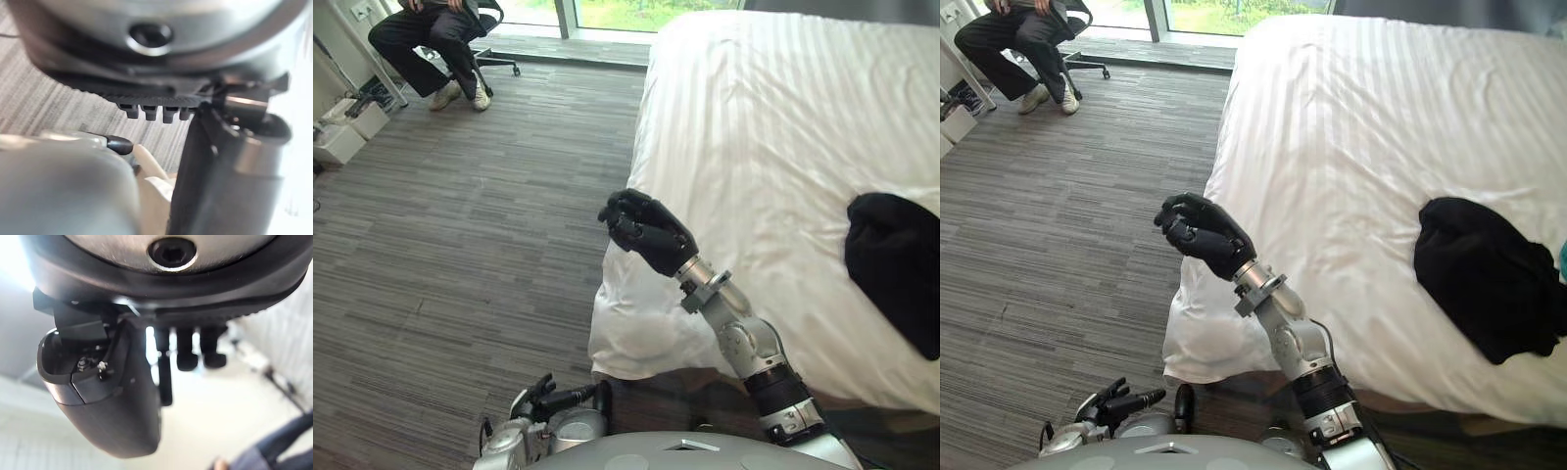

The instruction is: Tidy up the quilt and then pick up the clothes from the bed and put them into the laundry hamper

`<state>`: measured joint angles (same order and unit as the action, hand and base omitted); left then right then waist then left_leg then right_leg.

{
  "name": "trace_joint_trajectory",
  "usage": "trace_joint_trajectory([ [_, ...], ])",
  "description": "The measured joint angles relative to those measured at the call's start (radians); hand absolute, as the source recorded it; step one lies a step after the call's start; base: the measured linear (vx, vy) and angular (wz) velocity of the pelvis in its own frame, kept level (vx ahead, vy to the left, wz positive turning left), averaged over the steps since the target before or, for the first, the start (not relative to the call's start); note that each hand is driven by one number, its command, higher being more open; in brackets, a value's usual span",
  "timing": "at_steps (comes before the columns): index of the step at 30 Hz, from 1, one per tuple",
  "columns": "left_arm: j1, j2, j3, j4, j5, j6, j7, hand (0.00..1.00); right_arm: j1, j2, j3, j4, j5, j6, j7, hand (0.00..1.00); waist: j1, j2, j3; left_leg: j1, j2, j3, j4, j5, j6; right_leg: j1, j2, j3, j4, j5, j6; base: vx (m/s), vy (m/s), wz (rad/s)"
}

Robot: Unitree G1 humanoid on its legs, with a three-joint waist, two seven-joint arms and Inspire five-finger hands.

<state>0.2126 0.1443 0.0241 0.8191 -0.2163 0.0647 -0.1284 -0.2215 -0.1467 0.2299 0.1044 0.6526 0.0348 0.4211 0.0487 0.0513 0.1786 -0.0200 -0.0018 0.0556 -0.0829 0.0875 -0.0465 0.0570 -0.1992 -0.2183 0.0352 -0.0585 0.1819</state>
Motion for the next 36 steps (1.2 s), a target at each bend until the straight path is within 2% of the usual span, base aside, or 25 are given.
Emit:
trace_joint_trajectory([
  [1,0.001,-0.004,-0.018,0.0,-0.008,-0.002,-0.007,1.0,-0.007,-0.027,-0.024,0.0,-0.001,0.016,-0.019,0.0,-0.001,0.015,0.005,-0.023,0.001,0.0,0.0,0.006,-0.004,-0.025,-0.003,0.003,0.004,0.001,0.002,-0.15,0.067,-0.04],
  [2,-0.004,-0.019,-0.03,-0.001,-0.023,-0.015,-0.013,1.0,-0.022,-0.069,-0.056,0.0,-0.003,0.04,-0.049,0.0,-0.006,0.049,0.026,-0.054,-0.003,-0.001,0.0,0.017,-0.006,-0.066,-0.01,0.006,0.024,0.004,0.004,-0.14,0.064,0.02],
  [3,-0.009,-0.026,-0.039,-0.002,-0.028,-0.024,-0.014,1.0,-0.032,-0.094,-0.075,0.0,-0.004,0.052,-0.063,0.0,-0.013,0.067,0.041,-0.071,-0.004,-0.002,0.0,0.025,-0.002,-0.089,-0.012,0.007,0.037,0.004,0.005,-0.18,0.079,0.06],
  [4,-0.019,-0.031,-0.059,-0.004,-0.055,-0.042,-0.016,1.0,-0.045,-0.137,-0.111,0.001,-0.008,0.071,-0.091,0.0,-0.023,0.097,0.069,-0.108,-0.006,-0.004,0.0,0.038,-0.008,-0.141,-0.017,0.012,0.066,0.004,0.006,-0.15,0.059,-0.03],
  [5,-0.025,-0.033,-0.065,-0.005,-0.076,-0.061,-0.02,1.0,-0.053,-0.161,-0.149,0.002,-0.01,0.087,-0.119,0.0,-0.027,0.111,0.097,-0.138,-0.004,0.001,0.0,0.049,-0.008,-0.192,-0.018,0.028,0.097,0.003,0.005,-0.11,0.023,-0.12],
  [7,-0.042,-0.036,-0.065,-0.009,-0.098,-0.085,-0.024,1.0,-0.052,-0.181,-0.207,0.002,-0.013,0.089,-0.152,0.0,-0.038,0.111,0.146,-0.174,0.001,0.013,0.0,0.059,-0.008,-0.258,-0.016,0.047,0.141,-0.003,-0.001,-0.06,-0.026,-0.25],
  [11,-0.058,-0.012,-0.056,-0.046,-0.132,-0.112,-0.016,1.0,-0.012,-0.174,-0.276,-0.074,0.035,0.045,-0.162,0.0,-0.054,0.066,0.198,-0.224,0.008,0.053,0.001,0.073,-0.006,-0.385,-0.022,0.099,0.255,-0.038,-0.007,0.02,-0.057,-0.25],
  [14,-0.095,-0.025,-0.049,-0.07,-0.146,-0.12,0.021,1.0,0.078,-0.135,-0.322,-0.131,0.042,-0.017,-0.159,0.0,-0.053,0.036,0.22,-0.237,0.008,0.067,0.001,0.079,-0.006,-0.436,-0.027,0.112,0.327,-0.076,-0.018,0.06,-0.077,-0.04],
  [16,-0.115,-0.037,-0.046,-0.089,-0.154,-0.123,0.025,1.0,0.166,-0.074,-0.339,-0.159,0.041,-0.079,-0.133,0.0,-0.055,0.013,0.233,-0.237,0.016,0.082,0.001,0.074,-0.011,-0.447,-0.022,0.118,0.351,-0.091,-0.029,0.08,-0.079,-0.11],
  [19,-0.133,-0.047,-0.017,-0.093,-0.166,-0.123,0.031,1.0,0.266,-0.014,-0.361,-0.154,0.041,-0.165,-0.093,0.0,-0.057,-0.01,0.246,-0.231,0.026,0.103,0.013,0.058,-0.019,-0.446,-0.011,0.133,0.351,-0.097,-0.033,0.07,-0.06,-0.2],
  [20,-0.137,-0.047,-0.001,-0.095,-0.167,-0.123,0.031,1.0,0.301,0.012,-0.362,-0.144,0.04,-0.204,-0.073,0.0,-0.06,-0.027,0.253,-0.23,0.032,0.119,0.03,0.043,-0.02,-0.442,-0.005,0.145,0.345,-0.097,-0.033,0.06,-0.052,-0.3],
  [23,-0.145,-0.048,0.05,-0.081,-0.167,-0.12,0.032,1.0,0.369,0.063,-0.383,-0.055,0.041,-0.269,-0.03,0.0,-0.071,-0.066,0.251,-0.212,0.049,0.152,0.069,0.004,-0.022,-0.409,0.012,0.167,0.317,-0.094,-0.032,0.07,-0.044,-0.33],
  [26,-0.145,-0.05,0.092,-0.045,-0.168,-0.124,0.031,1.0,0.405,0.104,-0.438,0.062,0.041,-0.292,0.015,0.0,-0.08,-0.092,0.231,-0.174,0.067,0.185,0.097,-0.036,-0.025,-0.354,0.03,0.184,0.277,-0.091,-0.034,0.09,-0.031,-0.3],
  [30,-0.145,-0.065,0.155,0.009,-0.168,-0.125,0.03,1.0,0.42,0.154,-0.525,0.219,0.038,-0.297,0.047,0.0,-0.082,-0.103,0.186,-0.138,0.086,0.222,0.115,-0.072,-0.032,-0.302,0.047,0.201,0.23,-0.079,-0.037,0.13,-0.017,-0.28],
  [31,-0.144,-0.071,0.176,0.023,-0.168,-0.125,0.03,1.0,0.425,0.17,-0.569,0.284,0.03,-0.297,0.047,1.0,-0.082,-0.101,0.172,-0.119,0.088,0.238,0.116,-0.078,-0.032,-0.276,0.048,0.199,0.215,-0.076,-0.038,0.14,0.005,-0.05],
  [33,-0.138,-0.091,0.213,0.042,-0.168,-0.121,0.026,1.0,0.441,0.187,-0.637,0.376,-0.013,-0.302,0.046,1.0,-0.08,-0.098,0.149,-0.075,0.091,0.257,0.117,-0.096,-0.036,-0.224,0.048,0.193,0.195,-0.075,-0.039,0.14,0.013,-0.05],
  [36,-0.112,-0.116,0.27,0.062,-0.167,-0.105,0.011,1.0,0.48,0.191,-0.752,0.559,-0.119,-0.301,-0.005,1.0,-0.079,-0.09,0.08,-0.016,0.093,0.268,0.115,-0.122,-0.041,-0.152,0.046,0.176,0.167,-0.073,-0.041,0.14,0.02,-0.02],
])
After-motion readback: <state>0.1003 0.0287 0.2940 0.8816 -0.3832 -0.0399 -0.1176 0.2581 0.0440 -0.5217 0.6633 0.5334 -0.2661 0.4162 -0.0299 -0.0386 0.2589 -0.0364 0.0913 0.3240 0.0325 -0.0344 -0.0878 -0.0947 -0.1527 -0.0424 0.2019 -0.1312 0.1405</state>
